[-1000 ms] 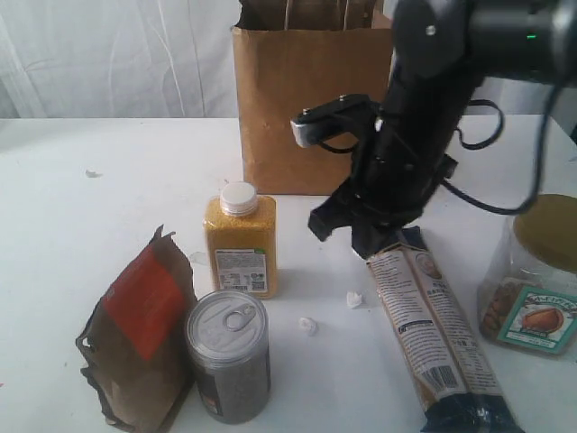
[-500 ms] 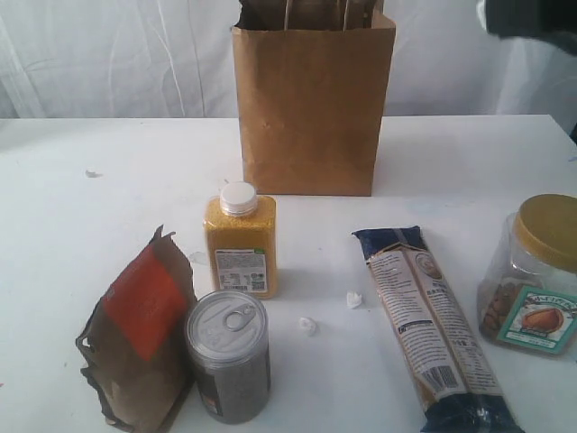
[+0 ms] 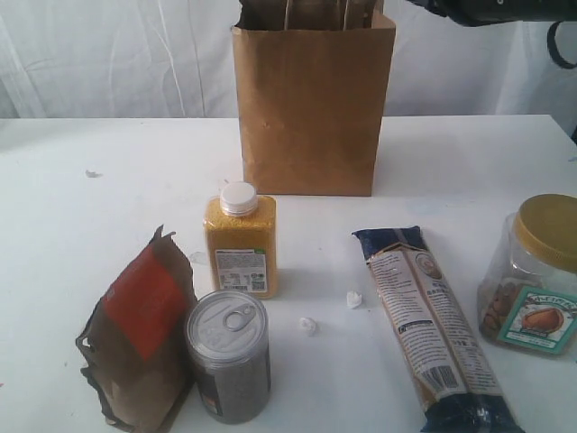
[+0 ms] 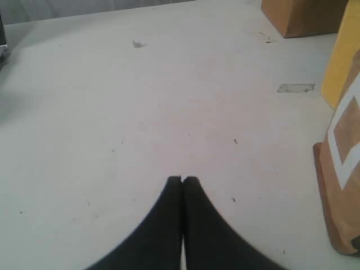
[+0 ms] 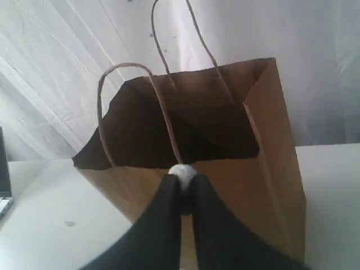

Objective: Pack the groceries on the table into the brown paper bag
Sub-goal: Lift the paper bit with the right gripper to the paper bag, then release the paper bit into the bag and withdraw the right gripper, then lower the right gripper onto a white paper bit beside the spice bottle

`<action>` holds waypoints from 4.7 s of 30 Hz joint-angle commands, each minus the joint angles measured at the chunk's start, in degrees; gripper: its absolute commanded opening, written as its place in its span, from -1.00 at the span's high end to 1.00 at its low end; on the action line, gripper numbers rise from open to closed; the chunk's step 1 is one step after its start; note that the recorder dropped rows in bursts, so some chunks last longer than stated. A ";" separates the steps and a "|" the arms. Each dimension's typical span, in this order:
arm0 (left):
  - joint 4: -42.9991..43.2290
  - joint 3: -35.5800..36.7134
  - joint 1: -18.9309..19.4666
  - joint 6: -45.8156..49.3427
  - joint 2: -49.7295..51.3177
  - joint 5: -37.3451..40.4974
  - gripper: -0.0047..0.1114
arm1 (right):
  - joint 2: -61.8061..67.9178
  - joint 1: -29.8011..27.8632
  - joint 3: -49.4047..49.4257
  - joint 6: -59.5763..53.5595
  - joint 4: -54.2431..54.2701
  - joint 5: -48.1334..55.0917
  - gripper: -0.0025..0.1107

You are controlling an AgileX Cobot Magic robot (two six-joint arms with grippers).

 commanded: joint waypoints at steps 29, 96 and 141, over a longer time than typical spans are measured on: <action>-0.01 0.26 -0.34 0.00 -0.25 -0.06 0.92 | 22.48 -0.07 -22.59 -12.81 14.66 1.89 0.49; -0.01 0.26 -0.34 0.00 -0.25 -0.06 0.92 | 4.71 19.64 14.97 25.54 -57.28 24.48 0.96; -0.01 0.26 -0.34 0.00 -0.25 -0.06 0.92 | 21.40 15.13 0.15 16.13 -37.72 34.96 0.96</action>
